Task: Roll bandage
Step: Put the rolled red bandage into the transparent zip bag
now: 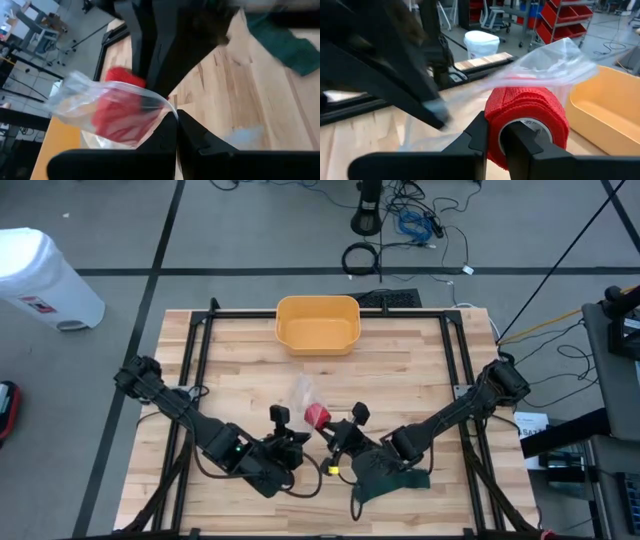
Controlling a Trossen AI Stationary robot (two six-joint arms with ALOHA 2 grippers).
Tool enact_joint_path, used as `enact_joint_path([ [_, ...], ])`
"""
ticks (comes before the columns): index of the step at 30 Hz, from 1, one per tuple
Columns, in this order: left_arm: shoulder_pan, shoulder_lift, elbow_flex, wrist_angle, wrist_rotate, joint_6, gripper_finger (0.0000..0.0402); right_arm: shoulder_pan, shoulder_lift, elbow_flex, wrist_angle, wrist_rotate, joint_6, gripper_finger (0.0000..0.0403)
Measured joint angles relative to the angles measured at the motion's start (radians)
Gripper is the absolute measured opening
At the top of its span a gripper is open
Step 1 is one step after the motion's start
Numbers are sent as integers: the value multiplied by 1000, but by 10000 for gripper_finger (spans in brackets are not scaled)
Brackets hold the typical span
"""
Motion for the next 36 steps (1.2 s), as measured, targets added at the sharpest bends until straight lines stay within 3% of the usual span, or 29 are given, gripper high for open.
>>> enact_joint_path([
  [5, -5, 0, 7, -18, -47, 0, 2, 1, 0, 0, -26, 1, 26, 36],
  [15, 10, -1, 4, -1, 4, -10, 2, 10, 0, 0, 156, -41, -178, 36],
  [27, -22, 0, 24, 5, -52, 30, 2, -26, 0, 0, -87, -106, 30, 36],
  [36, -15, -1, 24, -6, -63, 25, 2, -16, 1, 0, -60, -245, -124, 36],
])
